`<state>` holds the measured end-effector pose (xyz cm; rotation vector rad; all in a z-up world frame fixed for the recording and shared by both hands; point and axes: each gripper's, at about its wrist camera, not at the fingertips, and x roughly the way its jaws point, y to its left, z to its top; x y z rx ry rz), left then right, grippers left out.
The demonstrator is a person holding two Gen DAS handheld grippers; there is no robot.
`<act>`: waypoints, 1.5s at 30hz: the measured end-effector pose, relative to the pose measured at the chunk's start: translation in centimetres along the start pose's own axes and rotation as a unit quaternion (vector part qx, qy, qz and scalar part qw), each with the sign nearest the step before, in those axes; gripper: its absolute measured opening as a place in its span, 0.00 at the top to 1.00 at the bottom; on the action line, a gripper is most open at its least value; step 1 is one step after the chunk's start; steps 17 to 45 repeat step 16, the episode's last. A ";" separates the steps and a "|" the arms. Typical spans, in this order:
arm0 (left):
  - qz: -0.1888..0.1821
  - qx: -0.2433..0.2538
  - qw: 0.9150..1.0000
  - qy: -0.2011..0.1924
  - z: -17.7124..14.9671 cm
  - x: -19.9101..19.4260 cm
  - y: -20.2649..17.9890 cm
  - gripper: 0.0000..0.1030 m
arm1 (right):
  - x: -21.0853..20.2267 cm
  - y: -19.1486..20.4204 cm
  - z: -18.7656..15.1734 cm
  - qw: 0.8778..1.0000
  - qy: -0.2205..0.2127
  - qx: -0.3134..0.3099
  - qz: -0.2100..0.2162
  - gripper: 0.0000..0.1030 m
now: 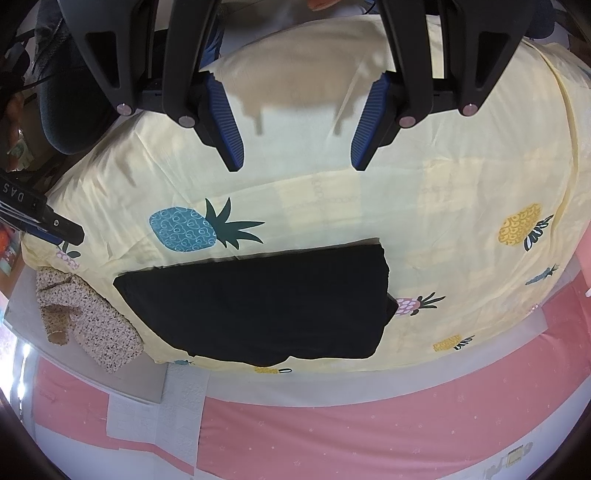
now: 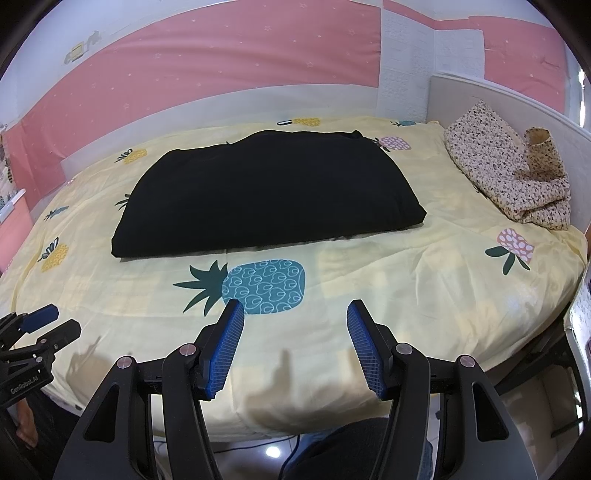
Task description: Fold large clothes
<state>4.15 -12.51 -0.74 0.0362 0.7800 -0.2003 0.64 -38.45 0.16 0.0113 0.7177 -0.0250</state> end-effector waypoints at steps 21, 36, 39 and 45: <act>0.001 0.006 1.000 0.003 0.0 0.1 -0.1 0.39 | -0.1 0.0 0.0 1.000 -0.001 -0.002 0.001 0.43; 0.001 0.006 1.000 0.003 0.0 0.1 -0.1 0.39 | -0.1 0.0 0.0 1.000 -0.001 -0.002 0.001 0.43; 0.001 0.006 1.000 0.003 0.0 0.1 -0.1 0.39 | -0.1 0.0 0.0 1.000 -0.001 -0.002 0.001 0.43; 0.001 0.006 1.000 0.003 0.0 0.1 -0.1 0.39 | -0.1 0.0 0.0 1.000 -0.001 -0.002 0.001 0.43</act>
